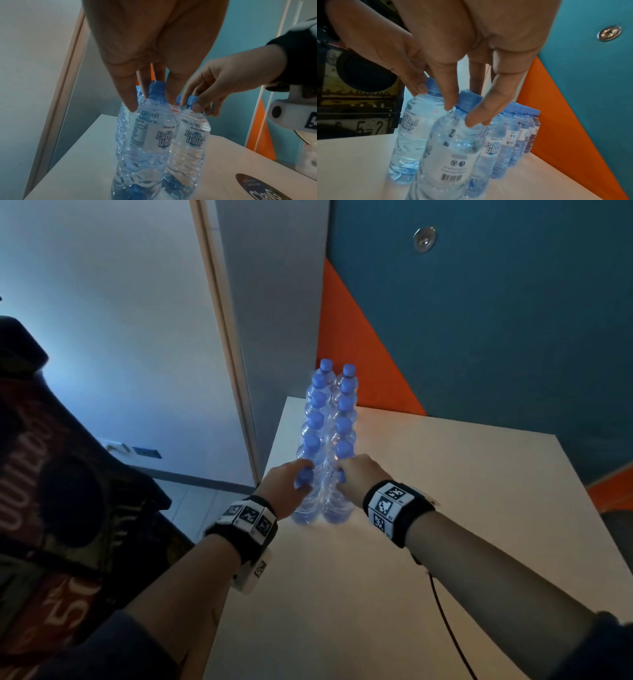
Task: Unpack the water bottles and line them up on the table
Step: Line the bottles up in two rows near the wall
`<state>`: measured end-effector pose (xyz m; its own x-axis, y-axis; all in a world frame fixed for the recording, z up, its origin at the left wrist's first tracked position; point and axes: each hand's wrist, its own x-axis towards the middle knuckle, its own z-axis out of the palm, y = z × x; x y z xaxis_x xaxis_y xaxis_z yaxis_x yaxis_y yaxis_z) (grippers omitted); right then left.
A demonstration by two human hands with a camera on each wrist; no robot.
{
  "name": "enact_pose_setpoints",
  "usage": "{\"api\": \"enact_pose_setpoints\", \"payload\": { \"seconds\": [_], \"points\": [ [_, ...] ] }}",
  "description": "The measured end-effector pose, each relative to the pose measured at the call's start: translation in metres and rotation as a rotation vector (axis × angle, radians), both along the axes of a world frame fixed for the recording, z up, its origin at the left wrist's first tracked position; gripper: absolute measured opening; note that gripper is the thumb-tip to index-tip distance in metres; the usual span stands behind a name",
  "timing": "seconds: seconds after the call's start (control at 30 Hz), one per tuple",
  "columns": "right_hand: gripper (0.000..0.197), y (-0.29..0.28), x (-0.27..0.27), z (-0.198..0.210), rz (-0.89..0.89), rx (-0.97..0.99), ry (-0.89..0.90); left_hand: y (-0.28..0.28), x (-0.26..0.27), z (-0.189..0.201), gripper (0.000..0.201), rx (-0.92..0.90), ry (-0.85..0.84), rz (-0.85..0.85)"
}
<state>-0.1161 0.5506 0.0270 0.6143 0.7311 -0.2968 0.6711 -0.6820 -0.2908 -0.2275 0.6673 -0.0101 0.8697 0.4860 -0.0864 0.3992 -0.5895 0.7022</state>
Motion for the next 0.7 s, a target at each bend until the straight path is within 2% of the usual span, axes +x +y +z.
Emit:
{"api": "enact_pose_setpoints", "payload": {
  "seconds": [0.1, 0.17, 0.3, 0.5, 0.7],
  "points": [
    [0.031, -0.007, 0.011, 0.003, 0.007, 0.024, -0.006, 0.001, 0.003, 0.001, 0.051, 0.003, 0.007, -0.005],
    [0.039, -0.01, 0.016, 0.007, 0.013, 0.021, -0.023, 0.004, 0.006, 0.003, 0.048, 0.0, 0.018, 0.011],
    [0.03, -0.007, 0.015, 0.009, 0.002, -0.035, -0.052, 0.006, 0.011, 0.009, 0.029, 0.0, 0.052, -0.005],
    [0.019, 0.0, 0.014, 0.005, 0.032, 0.018, 0.012, 0.004, 0.01, 0.014, 0.028, 0.014, 0.043, -0.039],
    [0.018, 0.001, 0.017, 0.007, 0.073, 0.017, -0.014, 0.005, 0.012, 0.016, 0.03, 0.0, 0.07, -0.034]
  ]
}}
